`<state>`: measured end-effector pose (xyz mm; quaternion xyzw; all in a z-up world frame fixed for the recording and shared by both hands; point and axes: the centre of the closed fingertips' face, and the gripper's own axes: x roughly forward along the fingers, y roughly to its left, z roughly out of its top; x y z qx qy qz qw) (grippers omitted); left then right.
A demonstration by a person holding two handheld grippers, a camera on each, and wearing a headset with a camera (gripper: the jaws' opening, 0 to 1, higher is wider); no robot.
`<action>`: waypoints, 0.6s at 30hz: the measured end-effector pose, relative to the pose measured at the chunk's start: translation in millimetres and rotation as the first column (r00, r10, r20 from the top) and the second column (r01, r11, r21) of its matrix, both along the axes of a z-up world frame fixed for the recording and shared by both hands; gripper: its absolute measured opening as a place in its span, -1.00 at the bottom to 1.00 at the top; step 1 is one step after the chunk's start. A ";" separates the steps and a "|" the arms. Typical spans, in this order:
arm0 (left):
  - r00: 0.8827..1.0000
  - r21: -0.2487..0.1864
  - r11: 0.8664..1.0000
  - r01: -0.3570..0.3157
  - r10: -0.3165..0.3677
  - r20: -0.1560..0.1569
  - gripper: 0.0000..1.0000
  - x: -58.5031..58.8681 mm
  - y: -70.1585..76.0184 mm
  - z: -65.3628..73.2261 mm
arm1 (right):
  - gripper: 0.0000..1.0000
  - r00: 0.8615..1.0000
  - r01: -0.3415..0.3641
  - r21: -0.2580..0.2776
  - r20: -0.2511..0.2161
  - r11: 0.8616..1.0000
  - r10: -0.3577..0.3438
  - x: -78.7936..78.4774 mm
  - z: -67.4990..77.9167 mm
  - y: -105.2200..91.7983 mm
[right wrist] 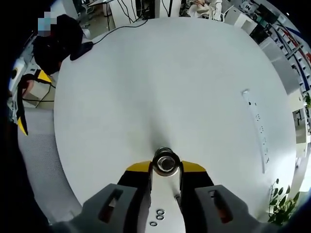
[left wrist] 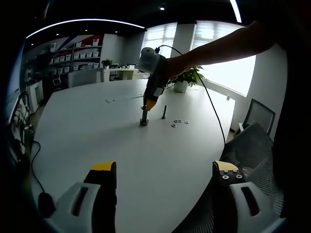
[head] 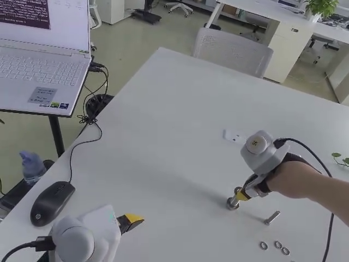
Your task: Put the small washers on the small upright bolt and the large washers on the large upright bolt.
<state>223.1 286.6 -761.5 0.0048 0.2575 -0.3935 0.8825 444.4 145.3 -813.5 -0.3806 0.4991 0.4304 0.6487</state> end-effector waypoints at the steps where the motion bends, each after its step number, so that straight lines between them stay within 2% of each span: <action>1: 1.000 0.000 1.000 0.001 -0.001 0.001 0.61 0.8 -0.6 0.3 | -0.58 1.000 -0.001 -0.003 0.001 1.000 0.001 0.3 -0.4 -0.3; 18: 1.000 -0.004 1.000 0.010 -0.010 -0.004 0.60 3.4 -4.5 -1.0 | -0.58 1.000 -0.004 -0.025 -0.004 1.000 0.004 2.2 -13.2 -1.0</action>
